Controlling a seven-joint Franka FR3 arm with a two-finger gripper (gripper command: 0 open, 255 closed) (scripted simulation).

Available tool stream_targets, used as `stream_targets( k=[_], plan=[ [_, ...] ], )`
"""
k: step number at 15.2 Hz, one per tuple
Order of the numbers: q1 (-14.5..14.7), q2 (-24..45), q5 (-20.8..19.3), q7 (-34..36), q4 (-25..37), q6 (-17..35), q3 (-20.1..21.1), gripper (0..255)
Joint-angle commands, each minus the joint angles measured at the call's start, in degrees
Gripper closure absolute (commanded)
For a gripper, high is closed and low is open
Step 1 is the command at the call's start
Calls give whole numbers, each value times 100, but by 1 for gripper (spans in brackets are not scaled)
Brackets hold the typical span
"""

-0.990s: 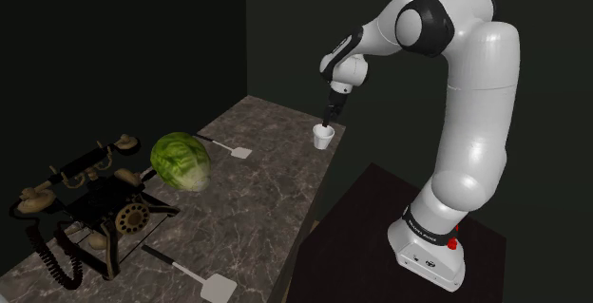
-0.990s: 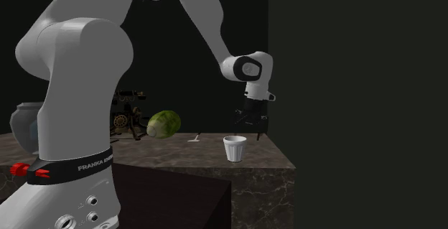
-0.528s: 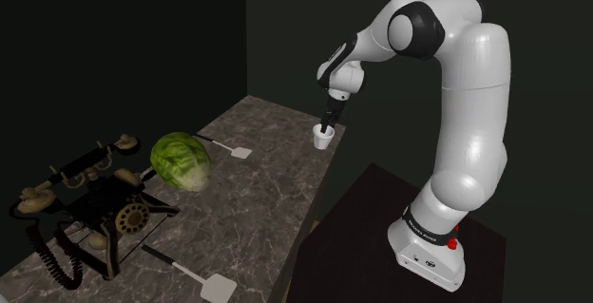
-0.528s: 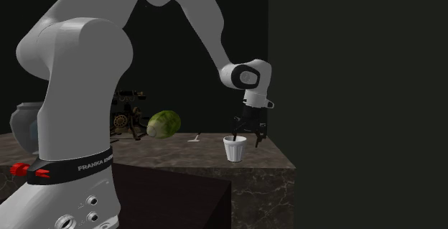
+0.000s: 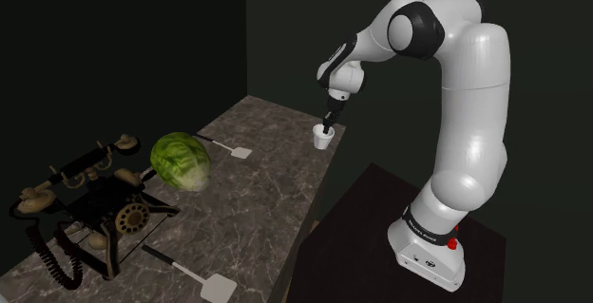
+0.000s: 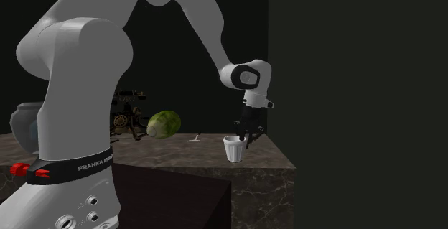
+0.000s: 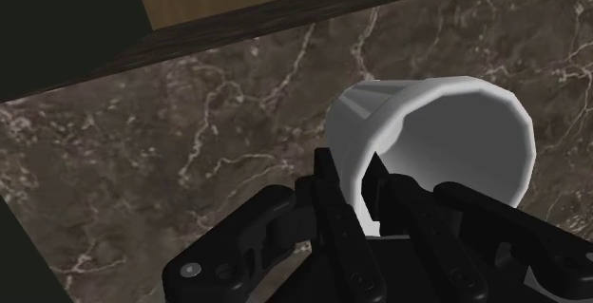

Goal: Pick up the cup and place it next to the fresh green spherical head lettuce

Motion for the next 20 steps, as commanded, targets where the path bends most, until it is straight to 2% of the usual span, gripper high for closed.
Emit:
stream_targets(
  k=[1,7,20],
  plan=[
    [0,0,0,0,0,0,0,255],
    [0,1,1,0,0,1,0,255],
    [219,-801,-605,489,1,-674,-316,255]
  ],
)
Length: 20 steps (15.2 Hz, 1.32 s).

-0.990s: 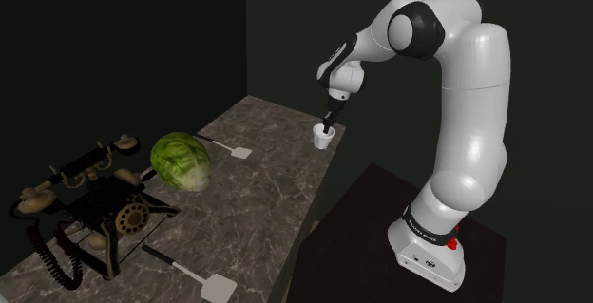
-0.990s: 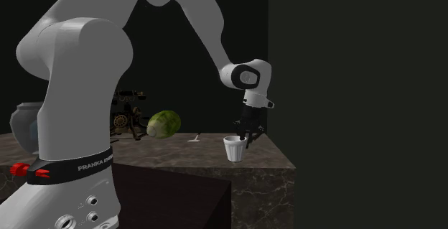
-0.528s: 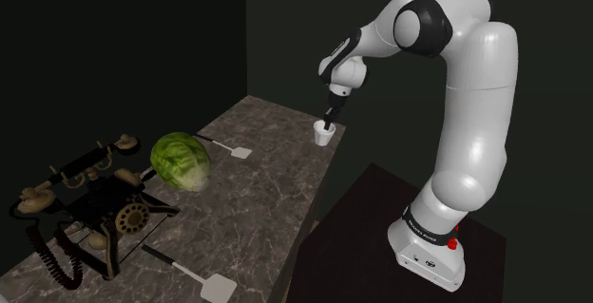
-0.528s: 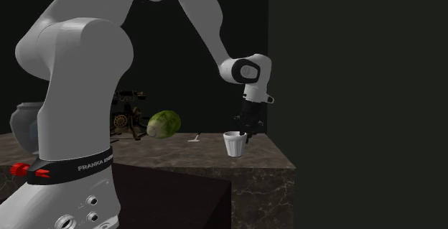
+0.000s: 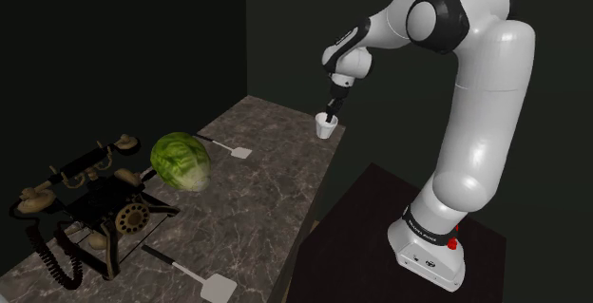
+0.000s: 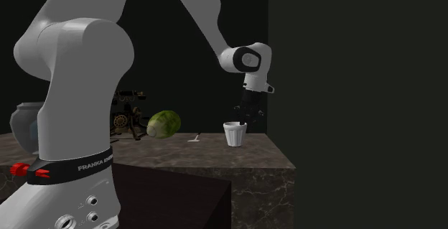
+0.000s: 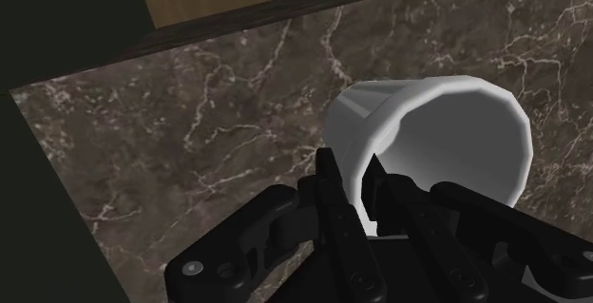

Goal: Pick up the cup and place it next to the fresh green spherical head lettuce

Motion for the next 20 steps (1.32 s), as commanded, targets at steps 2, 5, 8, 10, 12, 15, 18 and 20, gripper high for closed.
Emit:
stream_targets(
  k=[2,5,8,10,12,15,18,20],
  plan=[
    [38,-156,-127,111,42,-167,-52,255],
    [72,-322,-257,220,82,-339,-101,255],
    [101,-479,-380,325,133,-515,-143,255],
    [118,-580,-459,392,175,-636,-167,255],
    [133,-677,-534,458,221,-758,-189,255],
    [152,-815,-640,553,301,-946,-215,255],
    [168,-943,-737,643,392,-1137,-236,255],
    [176,-1023,-797,700,460,-1267,-247,255]
  ],
)
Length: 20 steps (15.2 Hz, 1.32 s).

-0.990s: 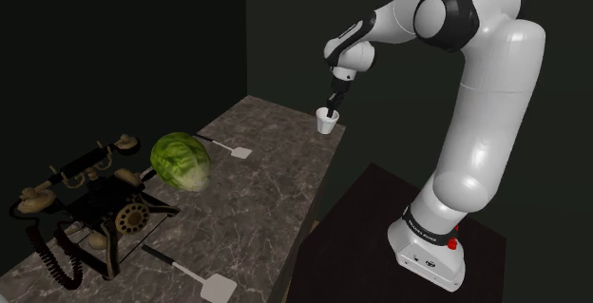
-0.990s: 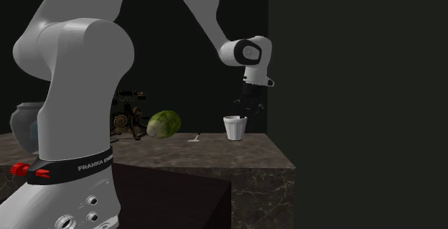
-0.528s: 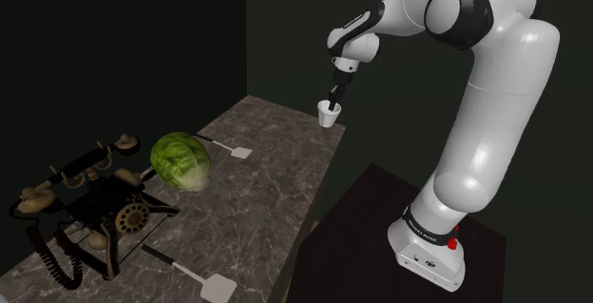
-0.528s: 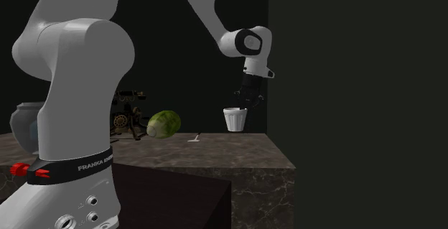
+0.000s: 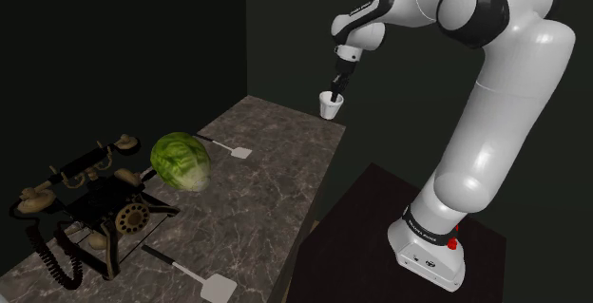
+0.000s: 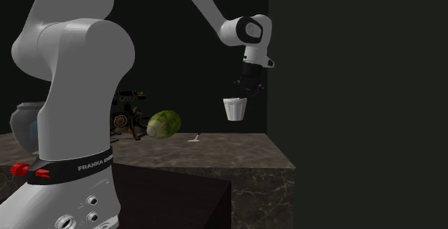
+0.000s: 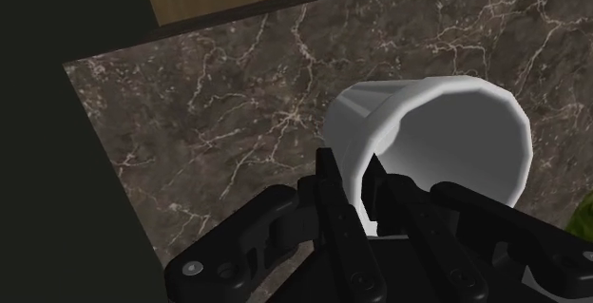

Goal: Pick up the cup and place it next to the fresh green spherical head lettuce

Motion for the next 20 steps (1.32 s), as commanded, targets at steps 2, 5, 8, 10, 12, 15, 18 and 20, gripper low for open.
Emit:
stream_targets(
  k=[2,5,8,10,12,15,18,20],
  plan=[
    [9,-107,-84,80,119,-204,-16,255],
    [18,-211,-160,157,238,-404,-27,255],
    [25,-305,-228,229,369,-607,-35,255],
    [29,-361,-268,274,463,-744,-39,255],
    [32,-412,-305,316,562,-883,-43,255],
    [197,-701,-415,631,284,-800,74,255],
    [416,-1065,-531,1086,-129,-630,280,255],
    [547,-1276,-584,1388,-370,-528,433,255]
  ],
)
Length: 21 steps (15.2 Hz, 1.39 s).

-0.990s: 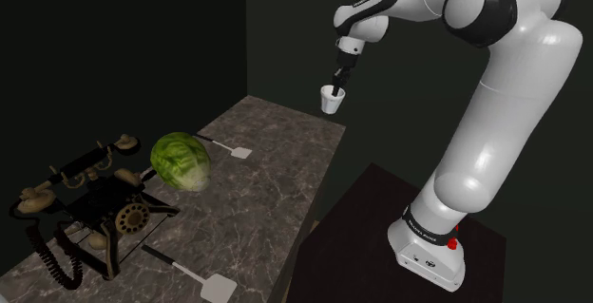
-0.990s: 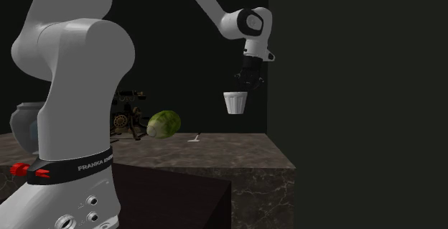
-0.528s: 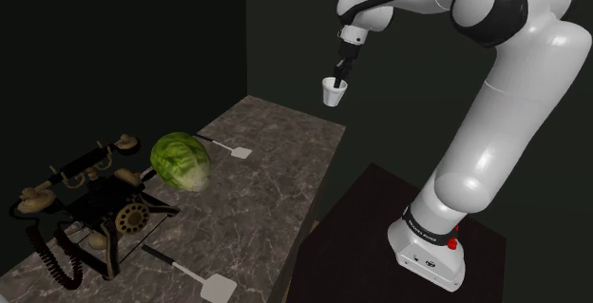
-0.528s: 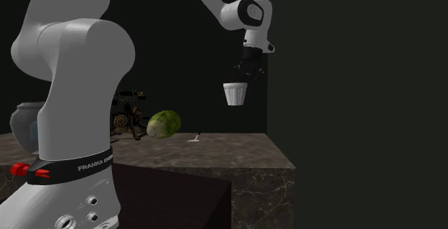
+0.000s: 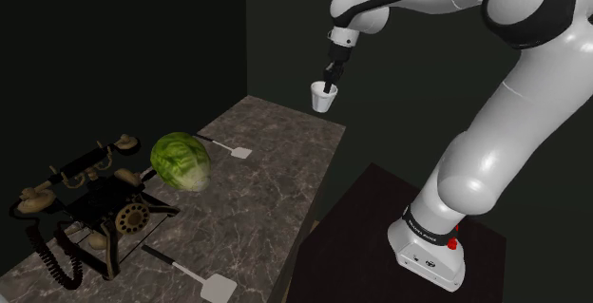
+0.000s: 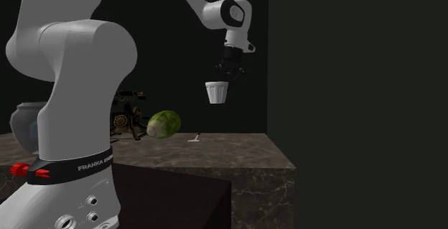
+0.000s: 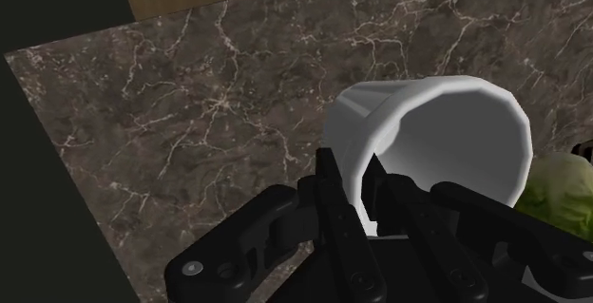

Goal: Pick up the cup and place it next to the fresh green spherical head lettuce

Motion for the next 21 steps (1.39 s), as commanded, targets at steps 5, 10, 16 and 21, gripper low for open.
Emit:
stream_targets(
  k=[5,10,16,21],
  plan=[
    [375,-537,-90,907,-562,224,487,255],
    [682,-796,-45,1621,-884,423,928,255],
    [1066,-898,82,2451,-1053,644,1465,255],
    [1390,-815,202,3128,-1012,814,1905,255]
  ],
)
